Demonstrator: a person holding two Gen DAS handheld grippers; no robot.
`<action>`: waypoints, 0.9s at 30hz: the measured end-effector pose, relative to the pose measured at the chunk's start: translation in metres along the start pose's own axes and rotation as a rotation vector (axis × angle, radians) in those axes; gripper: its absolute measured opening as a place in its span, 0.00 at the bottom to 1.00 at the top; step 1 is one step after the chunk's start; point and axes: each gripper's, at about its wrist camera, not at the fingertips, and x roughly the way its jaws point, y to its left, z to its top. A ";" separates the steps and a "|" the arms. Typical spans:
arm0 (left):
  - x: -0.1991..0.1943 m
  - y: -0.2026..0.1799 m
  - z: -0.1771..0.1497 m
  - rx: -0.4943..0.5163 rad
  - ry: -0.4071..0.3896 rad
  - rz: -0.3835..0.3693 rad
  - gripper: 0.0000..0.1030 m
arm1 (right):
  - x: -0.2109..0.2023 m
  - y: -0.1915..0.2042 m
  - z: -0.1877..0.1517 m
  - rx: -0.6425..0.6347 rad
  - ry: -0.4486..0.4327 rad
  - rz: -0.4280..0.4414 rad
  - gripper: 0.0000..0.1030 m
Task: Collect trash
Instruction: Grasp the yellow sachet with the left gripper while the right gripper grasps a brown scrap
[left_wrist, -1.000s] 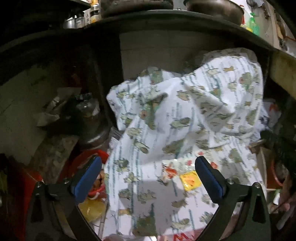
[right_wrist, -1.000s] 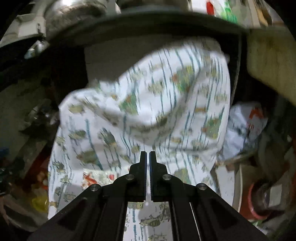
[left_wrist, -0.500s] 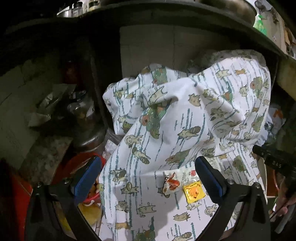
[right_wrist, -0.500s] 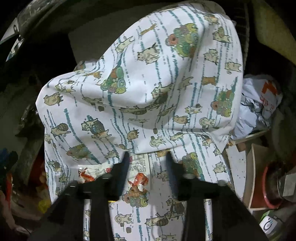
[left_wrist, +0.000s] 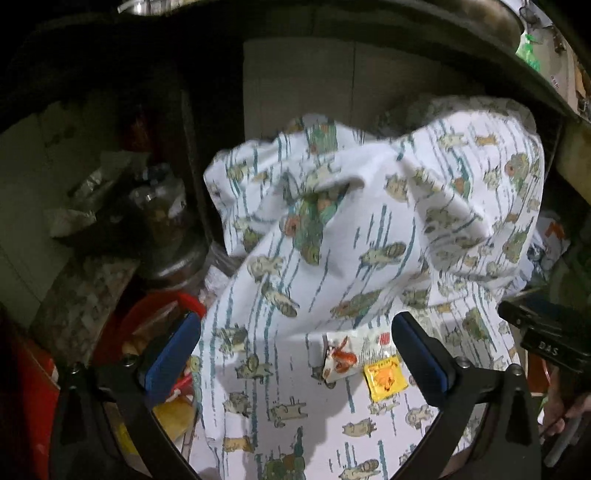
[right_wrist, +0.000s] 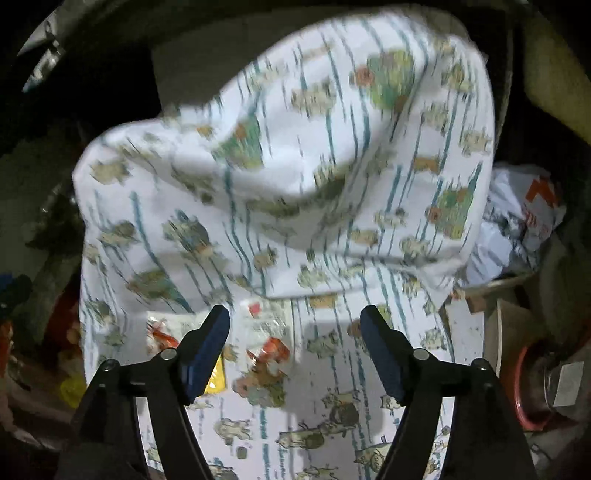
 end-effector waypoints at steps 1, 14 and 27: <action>0.005 0.001 -0.001 -0.004 0.019 0.002 1.00 | 0.008 -0.002 -0.001 0.008 0.022 0.002 0.73; 0.077 0.008 -0.011 -0.069 0.304 -0.034 1.00 | 0.106 0.026 -0.031 0.039 0.452 0.080 0.73; 0.108 -0.023 -0.021 -0.049 0.391 -0.045 1.00 | 0.138 0.037 -0.053 -0.006 0.529 0.030 0.16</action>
